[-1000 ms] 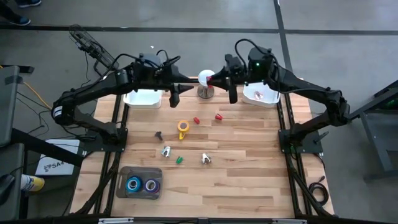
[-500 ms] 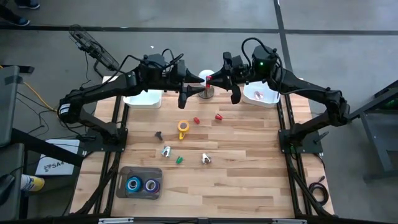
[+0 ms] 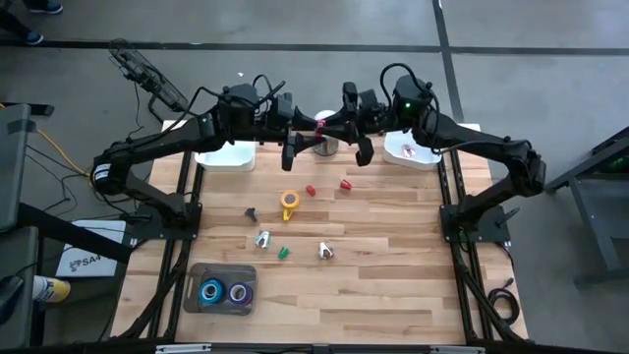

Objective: Pick and place Stapler, Stapler remover, tape
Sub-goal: Put the bottom right red stapler into the left white bin

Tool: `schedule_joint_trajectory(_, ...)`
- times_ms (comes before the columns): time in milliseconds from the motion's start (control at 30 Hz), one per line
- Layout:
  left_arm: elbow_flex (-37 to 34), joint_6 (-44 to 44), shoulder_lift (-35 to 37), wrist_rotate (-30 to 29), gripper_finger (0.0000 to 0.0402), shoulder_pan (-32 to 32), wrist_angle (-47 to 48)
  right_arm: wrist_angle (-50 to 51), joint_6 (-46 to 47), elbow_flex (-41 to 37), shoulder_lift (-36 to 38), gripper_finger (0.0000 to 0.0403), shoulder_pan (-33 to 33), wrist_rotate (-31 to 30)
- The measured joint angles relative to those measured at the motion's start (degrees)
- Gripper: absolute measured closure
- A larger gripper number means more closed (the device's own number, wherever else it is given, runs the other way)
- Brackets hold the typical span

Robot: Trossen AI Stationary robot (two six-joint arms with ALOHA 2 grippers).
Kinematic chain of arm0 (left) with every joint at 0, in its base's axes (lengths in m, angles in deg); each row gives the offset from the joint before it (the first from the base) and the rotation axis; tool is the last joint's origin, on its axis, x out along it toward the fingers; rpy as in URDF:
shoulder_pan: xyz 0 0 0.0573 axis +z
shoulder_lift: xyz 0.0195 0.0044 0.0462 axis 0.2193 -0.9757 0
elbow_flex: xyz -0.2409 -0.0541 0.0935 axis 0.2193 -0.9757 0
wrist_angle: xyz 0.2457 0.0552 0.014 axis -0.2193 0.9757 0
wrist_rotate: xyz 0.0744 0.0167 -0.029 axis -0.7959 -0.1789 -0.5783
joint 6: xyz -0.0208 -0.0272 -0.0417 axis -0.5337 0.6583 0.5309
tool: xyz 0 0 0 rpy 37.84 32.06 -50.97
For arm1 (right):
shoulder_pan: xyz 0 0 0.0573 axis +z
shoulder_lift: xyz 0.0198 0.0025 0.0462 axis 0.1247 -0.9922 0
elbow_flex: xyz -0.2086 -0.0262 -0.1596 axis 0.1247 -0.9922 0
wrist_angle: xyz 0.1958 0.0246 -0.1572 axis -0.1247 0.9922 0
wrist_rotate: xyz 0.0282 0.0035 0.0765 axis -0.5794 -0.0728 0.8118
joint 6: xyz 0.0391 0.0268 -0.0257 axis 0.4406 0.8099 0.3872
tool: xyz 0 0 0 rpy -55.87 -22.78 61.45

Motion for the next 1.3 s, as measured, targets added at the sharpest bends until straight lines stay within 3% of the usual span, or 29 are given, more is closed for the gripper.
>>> schedule_joint_trajectory(367, 0.0, 1.29, 0.0, 2.51, 0.0227, 0.02, 0.07, -4.01, 1.23, 0.0, -2.61, 0.0356, 0.61, -2.99)
schedule_joint_trajectory(967, -0.04, 1.68, 0.0, 2.66, 0.0231, 0.04, 0.23, -0.49, 0.58, 0.0, -2.54, 0.0356, 0.14, -4.94)
schedule_joint_trajectory(1100, -0.04, 1.66, 0.0, 2.57, 0.0259, 0.04, 0.21, -0.35, 0.42, 0.0, -2.51, 0.0356, 0.14, -4.88)
schedule_joint_trajectory(1300, -0.04, 1.27, 0.0, 2.31, 0.0339, 0.07, 0.21, -0.2, 0.42, 0.0, -2.49, 0.0356, 0.18, -4.48)
